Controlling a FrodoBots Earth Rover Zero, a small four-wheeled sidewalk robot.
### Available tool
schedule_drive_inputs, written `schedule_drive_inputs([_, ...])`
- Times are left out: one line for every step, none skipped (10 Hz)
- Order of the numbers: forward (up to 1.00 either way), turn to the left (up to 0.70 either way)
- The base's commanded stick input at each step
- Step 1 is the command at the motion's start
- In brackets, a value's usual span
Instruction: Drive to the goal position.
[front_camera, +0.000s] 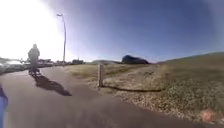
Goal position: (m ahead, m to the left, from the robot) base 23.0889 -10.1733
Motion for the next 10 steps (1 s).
schedule_drive_inputs([0.7, -0.35])
schedule_drive_inputs([0.7, -0.35])
schedule_drive_inputs([0.7, -0.35])
schedule_drive_inputs([0.7, -0.35])
schedule_drive_inputs([0.7, -0.35])
schedule_drive_inputs([0.7, -0.35])
schedule_drive_inputs([0.7, -0.35])
schedule_drive_inputs([0.7, -0.35])
schedule_drive_inputs([0.7, -0.35])
schedule_drive_inputs([0.7, -0.35])
